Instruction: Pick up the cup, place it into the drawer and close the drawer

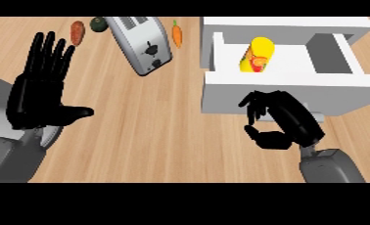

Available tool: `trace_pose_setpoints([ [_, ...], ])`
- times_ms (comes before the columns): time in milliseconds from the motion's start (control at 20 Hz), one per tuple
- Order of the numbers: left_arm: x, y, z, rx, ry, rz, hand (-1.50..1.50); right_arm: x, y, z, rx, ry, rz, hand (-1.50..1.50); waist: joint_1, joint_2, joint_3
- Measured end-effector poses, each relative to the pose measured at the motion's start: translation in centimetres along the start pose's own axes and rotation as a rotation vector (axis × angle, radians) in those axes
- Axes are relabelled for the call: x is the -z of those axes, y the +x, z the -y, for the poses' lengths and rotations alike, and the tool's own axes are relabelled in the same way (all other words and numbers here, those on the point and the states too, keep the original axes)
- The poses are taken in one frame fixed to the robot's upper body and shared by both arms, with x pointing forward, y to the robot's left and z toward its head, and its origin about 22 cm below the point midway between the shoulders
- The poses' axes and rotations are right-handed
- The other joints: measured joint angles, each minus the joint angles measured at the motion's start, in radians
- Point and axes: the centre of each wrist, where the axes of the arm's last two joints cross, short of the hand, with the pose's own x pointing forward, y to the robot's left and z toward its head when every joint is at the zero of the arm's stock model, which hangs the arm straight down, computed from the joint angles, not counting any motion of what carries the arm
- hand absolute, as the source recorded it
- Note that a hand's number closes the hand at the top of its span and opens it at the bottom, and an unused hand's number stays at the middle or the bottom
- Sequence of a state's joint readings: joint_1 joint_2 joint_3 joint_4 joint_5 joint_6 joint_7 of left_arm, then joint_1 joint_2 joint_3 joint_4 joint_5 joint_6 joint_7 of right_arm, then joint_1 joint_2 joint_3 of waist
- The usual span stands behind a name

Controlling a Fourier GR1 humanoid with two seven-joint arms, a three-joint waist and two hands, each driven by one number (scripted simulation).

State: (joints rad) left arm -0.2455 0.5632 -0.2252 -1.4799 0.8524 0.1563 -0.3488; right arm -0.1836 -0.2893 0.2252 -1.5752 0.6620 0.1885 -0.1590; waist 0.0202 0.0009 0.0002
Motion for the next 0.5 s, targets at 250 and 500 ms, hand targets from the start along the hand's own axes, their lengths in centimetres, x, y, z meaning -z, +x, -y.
trace_pose_setpoints([
  [250,-1.2,0.0,-2.5,-0.002,0.003,0.001,-1.50,2.3,-1.8,-1.8,-0.065,0.055,-0.040,-1.50,-0.006,0.001,0.000],
  [500,-2.5,0.5,-3.8,-0.012,0.008,0.008,-1.50,5.0,-4.1,-2.7,-0.084,0.095,-0.075,-1.50,-0.004,0.001,0.000],
])
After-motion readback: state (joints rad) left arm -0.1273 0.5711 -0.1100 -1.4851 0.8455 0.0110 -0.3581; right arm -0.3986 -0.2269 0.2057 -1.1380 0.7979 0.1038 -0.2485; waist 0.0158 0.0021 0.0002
